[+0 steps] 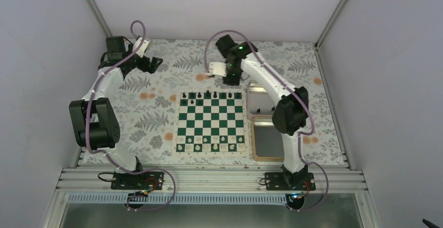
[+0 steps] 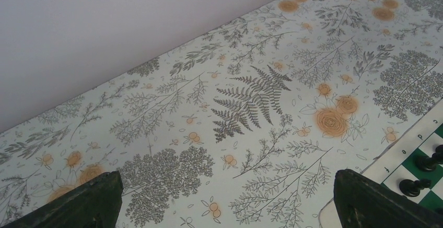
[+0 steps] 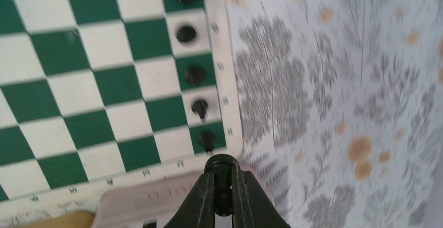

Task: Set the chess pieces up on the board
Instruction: Place the chess piece on the chessboard.

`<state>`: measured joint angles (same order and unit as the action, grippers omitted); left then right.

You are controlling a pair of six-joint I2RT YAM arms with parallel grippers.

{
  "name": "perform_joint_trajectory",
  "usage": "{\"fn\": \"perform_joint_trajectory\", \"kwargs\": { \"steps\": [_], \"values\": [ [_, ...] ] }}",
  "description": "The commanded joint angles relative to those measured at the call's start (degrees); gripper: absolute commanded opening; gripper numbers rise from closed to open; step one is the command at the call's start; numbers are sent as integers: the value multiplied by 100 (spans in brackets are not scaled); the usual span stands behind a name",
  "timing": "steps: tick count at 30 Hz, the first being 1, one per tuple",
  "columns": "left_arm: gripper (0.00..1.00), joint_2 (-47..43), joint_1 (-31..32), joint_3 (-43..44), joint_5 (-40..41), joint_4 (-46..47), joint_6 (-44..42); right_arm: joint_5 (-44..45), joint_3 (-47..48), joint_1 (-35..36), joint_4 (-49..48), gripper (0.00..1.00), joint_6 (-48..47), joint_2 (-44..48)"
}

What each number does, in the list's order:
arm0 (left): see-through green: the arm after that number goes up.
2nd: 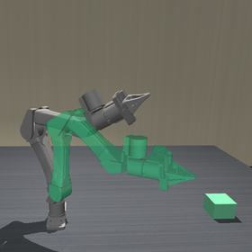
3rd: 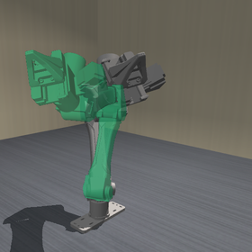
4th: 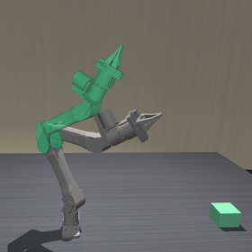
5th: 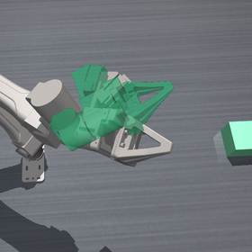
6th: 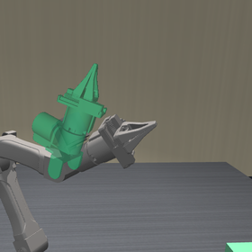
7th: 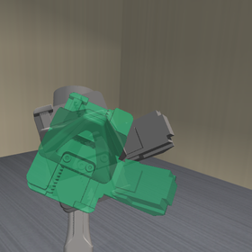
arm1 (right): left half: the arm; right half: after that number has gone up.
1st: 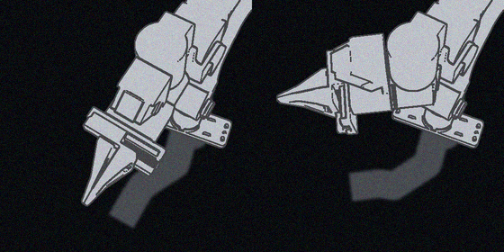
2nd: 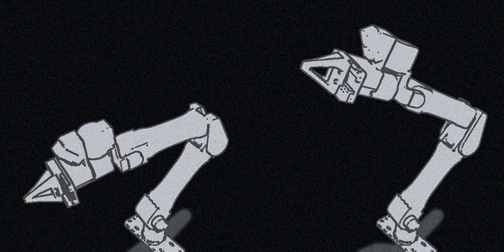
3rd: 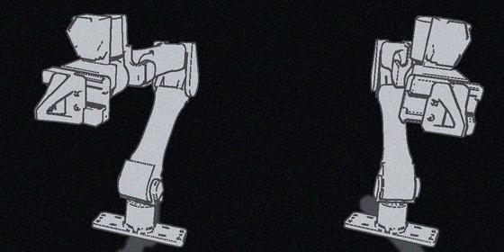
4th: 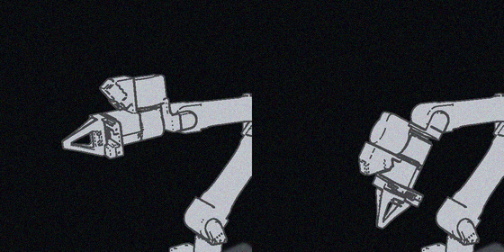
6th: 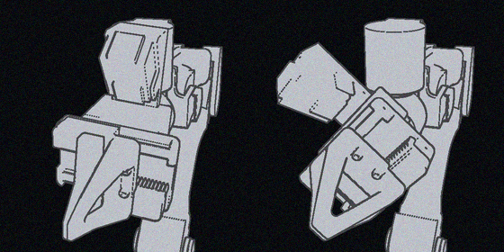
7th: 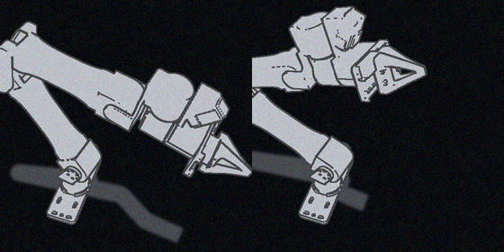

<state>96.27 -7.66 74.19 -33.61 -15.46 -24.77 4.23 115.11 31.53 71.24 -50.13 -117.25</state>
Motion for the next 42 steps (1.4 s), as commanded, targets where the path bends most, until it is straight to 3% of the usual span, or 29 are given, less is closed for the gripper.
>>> {"fn": "perform_joint_trajectory", "kwargs": {
  "steps": [1,11,37,42],
  "values": [
    [100,-38,-25,16,-191,38,25,188,493,586,259,7,-245,-595],
    [100,-35,-24,-43,-222,64,17,-242,926,1325,193,7,-549,-1694],
    [100,-48,-29,-150,-217,132,0,-259,1083,1280,-313,9,-757,-2363],
    [100,-60,-34,-149,-223,115,-5,-289,1030,1257,-358,16,-754,-2371]
  ]
}}
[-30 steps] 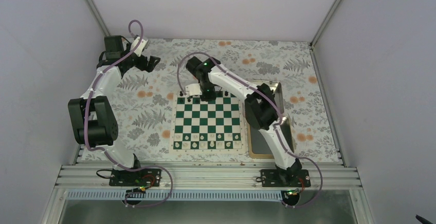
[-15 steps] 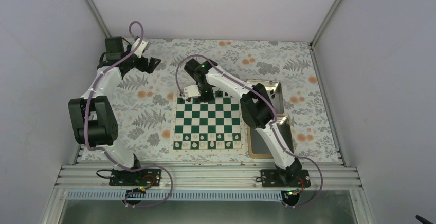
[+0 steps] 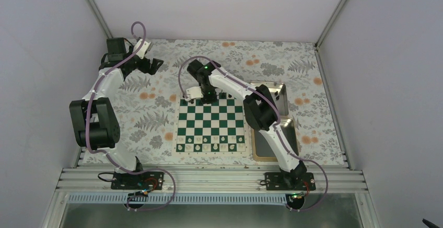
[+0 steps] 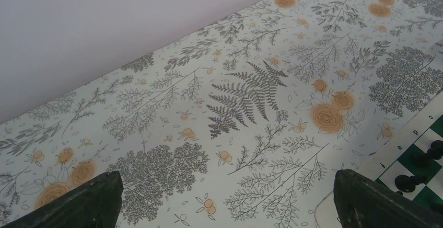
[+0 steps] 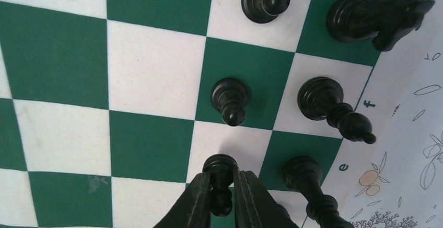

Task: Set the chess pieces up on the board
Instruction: Place the chess piece on the chessboard, then pick up the chess piece from the storage box.

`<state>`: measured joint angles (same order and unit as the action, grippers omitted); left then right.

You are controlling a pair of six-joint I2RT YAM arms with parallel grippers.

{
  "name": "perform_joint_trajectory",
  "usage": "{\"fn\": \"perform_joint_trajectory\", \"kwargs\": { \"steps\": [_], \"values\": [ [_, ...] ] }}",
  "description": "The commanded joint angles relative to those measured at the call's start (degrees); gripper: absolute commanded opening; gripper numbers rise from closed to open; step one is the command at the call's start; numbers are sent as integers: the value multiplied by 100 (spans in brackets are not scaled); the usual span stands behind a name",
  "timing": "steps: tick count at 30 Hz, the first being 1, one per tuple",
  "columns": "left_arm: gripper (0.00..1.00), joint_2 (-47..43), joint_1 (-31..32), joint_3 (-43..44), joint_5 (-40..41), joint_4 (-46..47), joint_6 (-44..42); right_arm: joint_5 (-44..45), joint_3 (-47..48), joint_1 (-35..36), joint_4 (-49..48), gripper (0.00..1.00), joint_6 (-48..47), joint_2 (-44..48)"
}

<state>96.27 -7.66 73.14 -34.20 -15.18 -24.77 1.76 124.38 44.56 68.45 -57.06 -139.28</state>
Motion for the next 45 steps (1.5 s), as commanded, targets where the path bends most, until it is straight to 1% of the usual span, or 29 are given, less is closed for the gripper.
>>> {"fn": "perform_joint_trajectory", "kwargs": {
  "steps": [1,4,6,8,12,15,17,20,21,22,25,27,28,30,33,37,45],
  "values": [
    [100,-72,-34,-37,-165,85,-5,-28,96,-44,-89,18,-60,-174],
    [100,-92,-37,-35,-174,73,-1,-2,91,-59,-120,28,-26,-150],
    [100,-95,-34,-29,-180,63,-1,6,81,-74,-156,31,-4,-77],
    [100,-101,-34,-18,-184,52,8,2,51,-86,-165,34,11,24],
    [100,-135,-34,-19,-178,53,9,54,32,-108,-1,34,106,347],
    [100,-177,-29,-35,-118,58,0,-174,4,-217,256,35,207,853],
    [100,-211,-34,-45,-89,68,5,-204,-215,-411,271,37,351,1447],
    [100,-231,-34,-27,-81,65,3,64,-972,-1026,7,43,499,2316],
    [100,-231,-33,-14,-78,57,0,124,-1259,-1331,-91,47,516,2559],
    [100,-235,-34,-3,-78,58,-1,164,-1505,-1620,-125,48,513,2752],
    [100,-223,-33,8,-74,65,20,254,-2220,-2560,-252,54,470,3150],
    [100,-208,-34,7,-70,73,25,362,-2695,-3075,-380,56,402,3289],
    [100,-202,-34,7,-63,81,33,415,-3006,-3273,-482,55,368,3330],
    [100,-184,-35,13,-61,95,47,458,-3308,-3620,-717,54,345,3309],
    [100,-159,-27,56,-78,75,62,367,-3358,-3862,-835,50,421,3078],
    [100,-167,-25,86,-72,43,63,214,-3248,-3973,-933,49,467,2773],
    [100,-179,-25,77,-35,25,60,290,-3091,-4066,-1007,47,563,2226]
  ]
}}
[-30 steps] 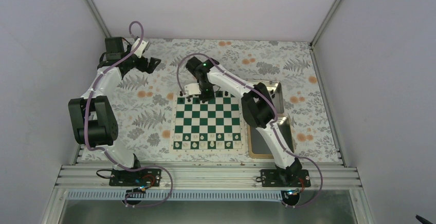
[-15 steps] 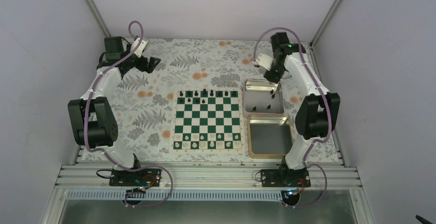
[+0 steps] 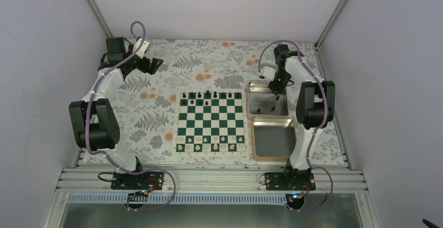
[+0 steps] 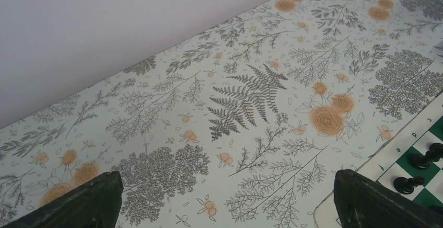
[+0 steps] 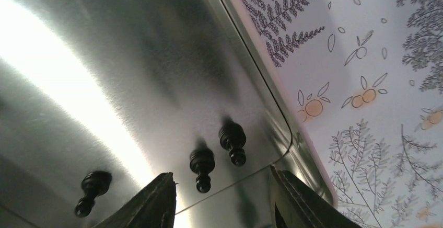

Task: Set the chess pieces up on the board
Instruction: Pick up the chess piece from the storage box.

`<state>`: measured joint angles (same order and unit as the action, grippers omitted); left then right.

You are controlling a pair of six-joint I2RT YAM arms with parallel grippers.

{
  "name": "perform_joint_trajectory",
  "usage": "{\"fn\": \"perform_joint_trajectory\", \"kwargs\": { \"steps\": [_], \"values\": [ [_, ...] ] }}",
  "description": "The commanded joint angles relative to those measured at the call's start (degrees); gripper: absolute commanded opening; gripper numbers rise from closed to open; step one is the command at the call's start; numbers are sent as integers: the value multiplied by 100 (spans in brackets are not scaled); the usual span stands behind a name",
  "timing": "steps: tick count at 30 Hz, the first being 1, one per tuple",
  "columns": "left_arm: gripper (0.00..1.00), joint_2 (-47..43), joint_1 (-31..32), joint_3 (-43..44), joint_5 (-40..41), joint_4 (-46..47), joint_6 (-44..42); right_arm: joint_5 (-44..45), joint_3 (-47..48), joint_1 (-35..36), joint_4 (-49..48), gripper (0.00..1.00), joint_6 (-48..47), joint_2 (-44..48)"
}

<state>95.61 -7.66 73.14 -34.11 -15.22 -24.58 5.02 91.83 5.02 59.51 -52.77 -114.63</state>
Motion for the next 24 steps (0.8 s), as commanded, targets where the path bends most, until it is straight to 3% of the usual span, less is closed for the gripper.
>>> {"fn": "perform_joint_trajectory", "kwargs": {
  "steps": [1,24],
  "values": [
    [100,-113,-25,77,-49,33,41,-37,161,-124,-130,47,141,-270],
    [100,9,-25,77,-70,55,33,-202,144,-216,-153,31,162,-672]
  ]
}}
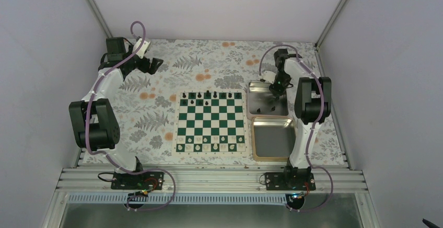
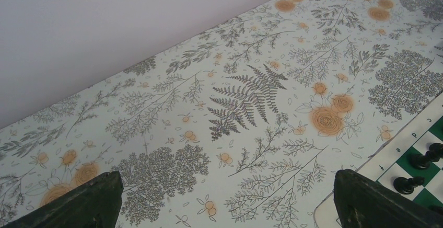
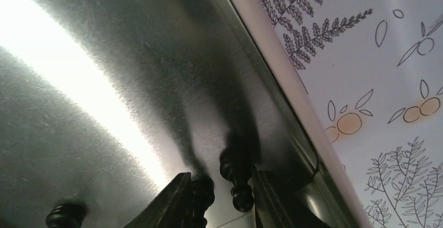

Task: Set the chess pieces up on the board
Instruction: Pick up the chess piece from the storage box, then place the chess piece on the chessboard.

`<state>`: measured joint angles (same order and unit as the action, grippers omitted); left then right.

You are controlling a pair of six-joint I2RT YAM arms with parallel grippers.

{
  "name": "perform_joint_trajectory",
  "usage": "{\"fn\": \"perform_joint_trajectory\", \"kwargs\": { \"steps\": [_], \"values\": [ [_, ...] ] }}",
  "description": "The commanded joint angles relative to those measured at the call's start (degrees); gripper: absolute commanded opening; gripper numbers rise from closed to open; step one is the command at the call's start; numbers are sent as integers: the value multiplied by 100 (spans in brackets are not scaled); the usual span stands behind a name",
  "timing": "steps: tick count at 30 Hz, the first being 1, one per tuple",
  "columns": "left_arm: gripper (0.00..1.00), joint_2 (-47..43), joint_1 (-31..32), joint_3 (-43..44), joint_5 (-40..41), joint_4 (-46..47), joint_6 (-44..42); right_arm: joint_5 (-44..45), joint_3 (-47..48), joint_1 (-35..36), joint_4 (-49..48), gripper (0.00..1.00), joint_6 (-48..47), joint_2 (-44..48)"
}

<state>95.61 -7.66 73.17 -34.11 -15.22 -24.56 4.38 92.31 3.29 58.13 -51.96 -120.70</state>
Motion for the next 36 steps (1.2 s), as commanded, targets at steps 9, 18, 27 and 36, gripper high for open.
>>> {"fn": "perform_joint_trajectory", "kwargs": {
  "steps": [9,18,27,36],
  "values": [
    [100,-10,-18,28,-71,58,21,-165,204,-52,60,10,107,-84],
    [100,-51,-25,31,-88,49,13,-10,948,421,795,7,236,240],
    [100,-78,-20,30,-165,40,14,83,2507,2167,1563,7,183,198],
    [100,-147,-24,-26,-166,21,-14,-25,3060,3425,1561,7,-50,-471]
  ]
}}
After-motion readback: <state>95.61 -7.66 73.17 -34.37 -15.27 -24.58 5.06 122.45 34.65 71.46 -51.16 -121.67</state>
